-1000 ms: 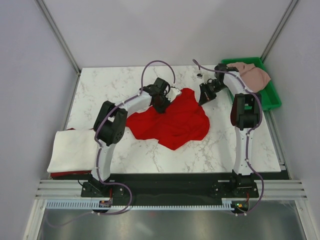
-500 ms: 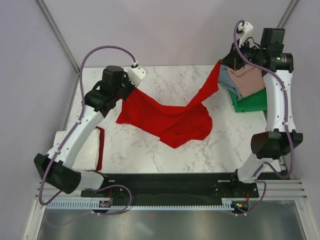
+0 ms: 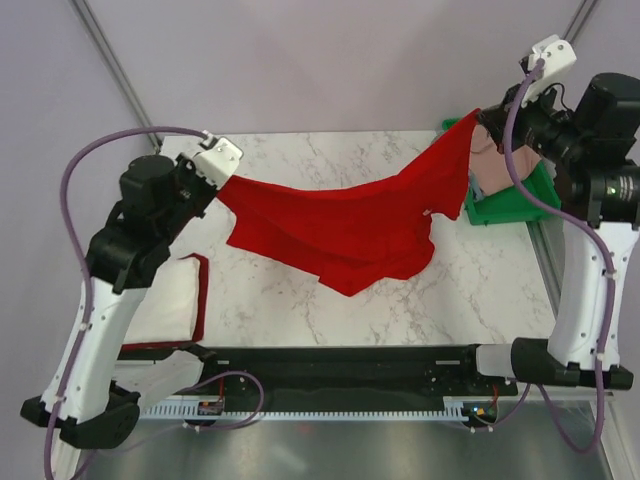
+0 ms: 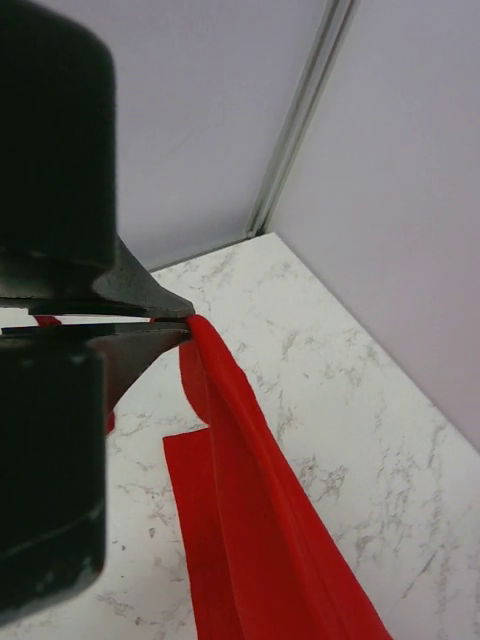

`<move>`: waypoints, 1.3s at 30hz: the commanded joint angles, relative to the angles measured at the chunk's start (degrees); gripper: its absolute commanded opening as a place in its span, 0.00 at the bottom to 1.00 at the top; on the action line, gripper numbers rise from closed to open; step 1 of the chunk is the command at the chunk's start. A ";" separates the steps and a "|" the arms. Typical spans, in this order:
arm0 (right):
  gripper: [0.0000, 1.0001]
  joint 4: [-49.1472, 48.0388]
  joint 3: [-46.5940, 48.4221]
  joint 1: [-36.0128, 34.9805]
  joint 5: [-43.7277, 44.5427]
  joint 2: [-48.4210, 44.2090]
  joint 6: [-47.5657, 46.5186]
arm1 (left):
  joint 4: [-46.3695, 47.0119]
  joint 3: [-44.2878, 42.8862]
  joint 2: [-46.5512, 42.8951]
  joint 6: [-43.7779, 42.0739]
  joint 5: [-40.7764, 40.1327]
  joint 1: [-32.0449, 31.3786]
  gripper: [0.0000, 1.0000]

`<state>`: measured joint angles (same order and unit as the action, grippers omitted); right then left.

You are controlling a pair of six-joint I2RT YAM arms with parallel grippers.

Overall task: Fold and stack the t-shirts
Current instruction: Flatten the tshirt out

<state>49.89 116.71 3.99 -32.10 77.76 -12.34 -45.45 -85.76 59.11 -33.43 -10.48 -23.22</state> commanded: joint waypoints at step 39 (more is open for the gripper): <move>0.00 -14.90 12.25 0.49 22.96 -15.18 -5.06 | 2.54 -17.18 -7.27 -14.37 7.93 7.58 0.02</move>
<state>37.63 135.83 4.29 -10.24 55.81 -14.90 -50.94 -109.38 44.97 -41.58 0.27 -16.08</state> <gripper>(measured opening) 0.007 0.033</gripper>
